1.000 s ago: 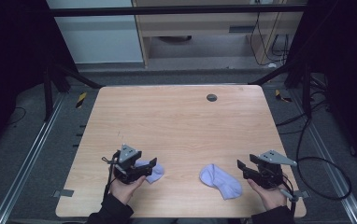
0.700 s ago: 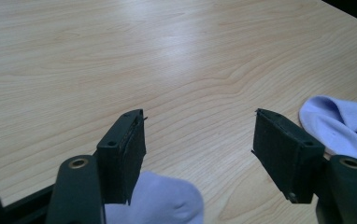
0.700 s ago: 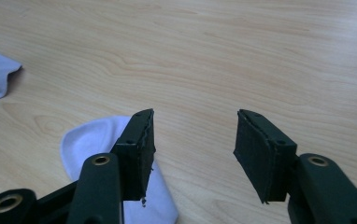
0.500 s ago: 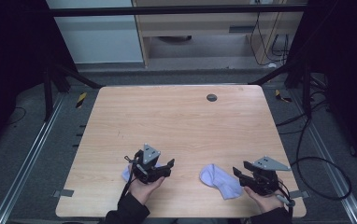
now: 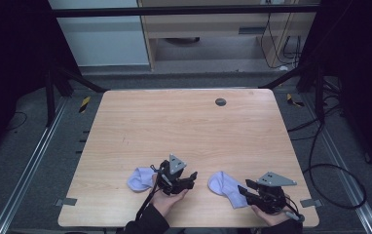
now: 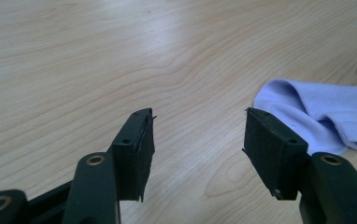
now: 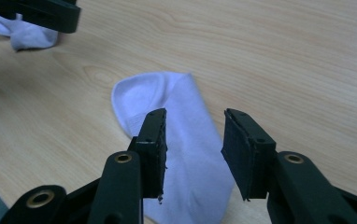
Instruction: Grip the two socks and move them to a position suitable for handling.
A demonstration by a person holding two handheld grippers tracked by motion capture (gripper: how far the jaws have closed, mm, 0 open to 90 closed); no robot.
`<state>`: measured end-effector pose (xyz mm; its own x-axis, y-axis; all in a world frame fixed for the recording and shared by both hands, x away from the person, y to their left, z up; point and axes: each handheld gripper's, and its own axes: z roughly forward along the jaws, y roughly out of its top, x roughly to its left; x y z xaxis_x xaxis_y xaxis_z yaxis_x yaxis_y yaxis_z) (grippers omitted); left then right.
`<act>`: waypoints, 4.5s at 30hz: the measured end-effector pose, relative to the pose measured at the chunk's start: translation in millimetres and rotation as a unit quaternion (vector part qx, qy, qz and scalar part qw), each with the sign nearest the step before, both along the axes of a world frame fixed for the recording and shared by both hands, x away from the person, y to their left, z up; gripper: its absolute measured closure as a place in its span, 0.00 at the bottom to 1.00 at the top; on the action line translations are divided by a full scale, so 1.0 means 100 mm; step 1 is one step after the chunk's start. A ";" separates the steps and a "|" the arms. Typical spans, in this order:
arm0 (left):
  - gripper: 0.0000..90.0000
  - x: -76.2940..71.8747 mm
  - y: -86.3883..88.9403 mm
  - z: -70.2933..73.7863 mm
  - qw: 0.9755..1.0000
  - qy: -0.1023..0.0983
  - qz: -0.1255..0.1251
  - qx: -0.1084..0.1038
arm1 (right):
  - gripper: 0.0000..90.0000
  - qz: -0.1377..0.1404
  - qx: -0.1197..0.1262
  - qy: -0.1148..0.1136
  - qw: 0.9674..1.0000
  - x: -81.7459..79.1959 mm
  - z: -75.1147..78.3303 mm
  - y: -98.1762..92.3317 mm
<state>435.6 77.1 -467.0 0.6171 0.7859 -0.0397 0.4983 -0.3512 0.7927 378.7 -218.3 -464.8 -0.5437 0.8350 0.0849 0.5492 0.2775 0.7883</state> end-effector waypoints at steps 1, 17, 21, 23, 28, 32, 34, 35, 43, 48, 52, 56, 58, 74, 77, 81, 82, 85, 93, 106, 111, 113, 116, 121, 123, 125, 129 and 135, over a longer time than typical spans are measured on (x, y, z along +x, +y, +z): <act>0.47 0.00 -0.04 -0.02 1.000 0.002 -0.002 -0.001 | 0.67 0.002 0.000 0.002 1.000 -0.01 -0.01 0.01; 0.55 -0.02 -0.42 -0.20 0.999 0.015 -0.028 0.011 | 0.72 0.036 -0.017 0.037 0.999 -0.09 -0.15 0.11; 0.57 -0.01 -0.49 -0.25 0.999 0.023 -0.030 0.012 | 0.73 0.046 -0.027 0.046 0.998 -0.09 -0.18 0.15; 0.58 -0.01 -0.50 -0.25 0.999 0.025 -0.030 0.014 | 0.73 0.047 -0.028 0.047 0.997 -0.09 -0.19 0.15; 0.62 0.01 -0.56 -0.29 0.999 0.036 -0.035 0.021 | 0.74 0.057 -0.037 0.056 0.996 -0.07 -0.23 0.18; 0.69 0.02 -0.59 -0.32 0.998 0.046 -0.038 0.022 | 0.75 0.060 -0.045 0.064 0.995 -0.06 -0.26 0.20; 0.73 0.02 -0.59 -0.33 0.998 0.050 -0.041 0.021 | 0.76 0.064 -0.048 0.066 0.995 -0.06 -0.28 0.22; 0.75 0.02 -0.59 -0.33 0.998 0.050 -0.041 0.021 | 0.76 0.064 -0.048 0.066 0.995 -0.06 -0.28 0.22; 0.91 0.01 -0.61 -0.34 0.998 0.048 -0.046 0.020 | 0.91 0.075 -0.050 0.076 0.993 -0.05 -0.29 0.23; 0.97 0.02 -0.62 -0.34 0.997 0.046 -0.051 0.019 | 0.99 0.073 -0.042 0.079 0.993 -0.04 -0.27 0.22; 0.98 0.02 -0.61 -0.34 0.997 0.042 -0.054 0.021 | 0.99 0.063 -0.014 0.062 0.996 -0.05 -0.19 0.18; 0.98 0.02 -0.60 -0.34 0.997 0.041 -0.058 0.022 | 0.99 0.039 0.010 0.028 0.999 -0.04 -0.09 0.10; 0.98 0.02 -0.61 -0.34 0.997 0.042 -0.058 0.022 | 0.99 0.019 0.021 0.015 0.999 -0.02 -0.05 0.06; 0.97 0.03 -0.60 -0.34 0.997 0.037 -0.060 0.016 | 0.85 -0.139 -0.002 -0.021 0.990 0.22 -0.08 -0.31; 0.96 0.04 -0.59 -0.34 0.998 0.036 -0.058 0.013 | 0.79 -0.139 -0.005 -0.031 0.990 0.22 -0.08 -0.34; 0.86 0.05 -0.56 -0.30 0.998 0.034 -0.051 0.001 | 0.76 -0.131 -0.008 -0.026 0.991 0.22 -0.08 -0.31; 0.83 0.06 -0.54 -0.28 0.998 0.031 -0.050 -0.002 | 0.75 -0.127 -0.010 -0.029 0.991 0.23 -0.08 -0.30; 0.74 0.07 -0.46 -0.19 0.999 0.022 -0.045 -0.003 | 0.73 -0.120 -0.006 -0.033 0.992 0.21 -0.05 -0.28; 0.53 0.17 -0.05 0.16 1.000 -0.007 -0.029 -0.006 | 0.70 -0.107 0.018 -0.036 0.993 0.23 0.08 -0.20; 0.41 0.17 1.10 0.37 0.998 -0.016 0.055 -0.025 | 0.61 -0.049 0.033 -0.056 0.997 0.40 0.26 0.28; 0.38 0.12 1.51 0.30 0.995 -0.010 0.096 -0.033 | 0.59 -0.029 0.038 -0.057 0.997 0.48 0.29 0.52; 0.38 0.08 1.67 0.26 0.993 -0.006 0.110 -0.038 | 0.59 -0.021 0.042 -0.057 0.997 0.51 0.31 0.63; 0.38 0.05 1.84 0.22 0.991 0.000 0.126 -0.042 | 0.59 -0.004 0.039 -0.060 0.997 0.54 0.34 0.79; 0.38 -0.02 2.01 0.17 0.989 0.005 0.141 -0.040 | 0.59 0.030 0.027 -0.059 0.997 0.59 0.35 1.09; 0.39 -0.04 2.04 0.13 0.989 0.010 0.140 -0.034 | 0.59 0.043 0.024 -0.058 0.997 0.60 0.34 1.22; 0.40 -0.05 2.05 0.09 0.990 0.017 0.137 -0.026 | 0.60 0.055 0.020 -0.055 0.997 0.61 0.31 1.33; 0.42 -0.07 2.03 0.02 0.991 0.024 0.130 -0.007 | 0.60 0.080 0.011 -0.045 0.996 0.63 0.25 1.55; 0.47 -0.08 1.98 -0.07 0.991 0.044 0.123 0.007 | 0.63 0.115 -0.008 -0.029 0.993 0.61 0.13 1.88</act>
